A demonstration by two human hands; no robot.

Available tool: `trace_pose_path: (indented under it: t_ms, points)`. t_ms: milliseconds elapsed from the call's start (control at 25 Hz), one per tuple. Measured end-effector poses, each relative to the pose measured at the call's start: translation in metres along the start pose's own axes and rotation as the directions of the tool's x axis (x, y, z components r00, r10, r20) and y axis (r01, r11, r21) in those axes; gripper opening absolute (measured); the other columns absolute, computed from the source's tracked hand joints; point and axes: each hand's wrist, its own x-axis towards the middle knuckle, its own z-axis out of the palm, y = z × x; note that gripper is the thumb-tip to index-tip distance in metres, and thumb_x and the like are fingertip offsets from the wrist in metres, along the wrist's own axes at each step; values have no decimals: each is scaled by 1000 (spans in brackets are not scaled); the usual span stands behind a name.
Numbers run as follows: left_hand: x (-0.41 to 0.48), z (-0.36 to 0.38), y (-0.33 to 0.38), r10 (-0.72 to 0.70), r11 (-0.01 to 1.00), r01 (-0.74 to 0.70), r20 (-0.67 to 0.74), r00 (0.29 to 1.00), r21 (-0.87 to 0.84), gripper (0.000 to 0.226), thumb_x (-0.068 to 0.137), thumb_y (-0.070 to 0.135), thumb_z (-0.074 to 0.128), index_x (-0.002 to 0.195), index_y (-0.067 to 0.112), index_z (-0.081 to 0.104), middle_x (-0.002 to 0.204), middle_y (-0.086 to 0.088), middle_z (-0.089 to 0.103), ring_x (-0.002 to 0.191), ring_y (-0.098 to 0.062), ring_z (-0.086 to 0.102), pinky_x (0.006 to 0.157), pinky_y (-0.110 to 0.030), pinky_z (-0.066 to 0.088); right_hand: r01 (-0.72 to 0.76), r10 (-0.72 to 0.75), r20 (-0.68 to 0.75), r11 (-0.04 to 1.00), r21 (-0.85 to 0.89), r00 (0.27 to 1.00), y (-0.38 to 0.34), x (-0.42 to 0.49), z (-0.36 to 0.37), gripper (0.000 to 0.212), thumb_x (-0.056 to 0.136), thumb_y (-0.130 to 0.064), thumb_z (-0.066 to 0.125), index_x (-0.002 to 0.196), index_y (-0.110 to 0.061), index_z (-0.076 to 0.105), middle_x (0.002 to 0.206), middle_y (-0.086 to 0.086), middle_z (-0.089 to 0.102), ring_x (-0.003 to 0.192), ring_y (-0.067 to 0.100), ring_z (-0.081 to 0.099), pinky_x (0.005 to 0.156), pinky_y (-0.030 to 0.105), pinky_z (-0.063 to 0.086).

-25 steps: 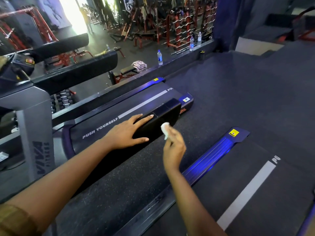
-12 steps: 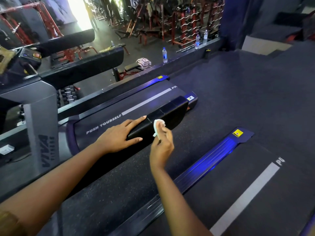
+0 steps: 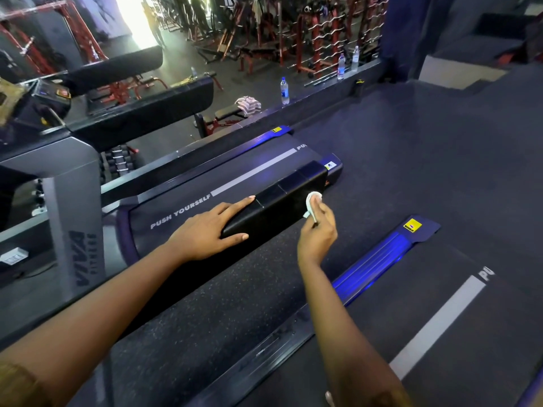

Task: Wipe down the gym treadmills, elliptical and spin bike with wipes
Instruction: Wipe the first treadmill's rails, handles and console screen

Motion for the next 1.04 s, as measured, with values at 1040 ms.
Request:
trace_pose_path:
  t_ms: [1040]
  points:
    - [1,4,-2,-10,1000,10,2,1000,-2,71,71,82,20,130,69,-19,140,6,40,115,-23,55,93,-44,48,-316,315,78,949,1,946,-17,-89,-16,31,78,17,58,104,4,68,101,5,66,88,13,62,69,-6,35]
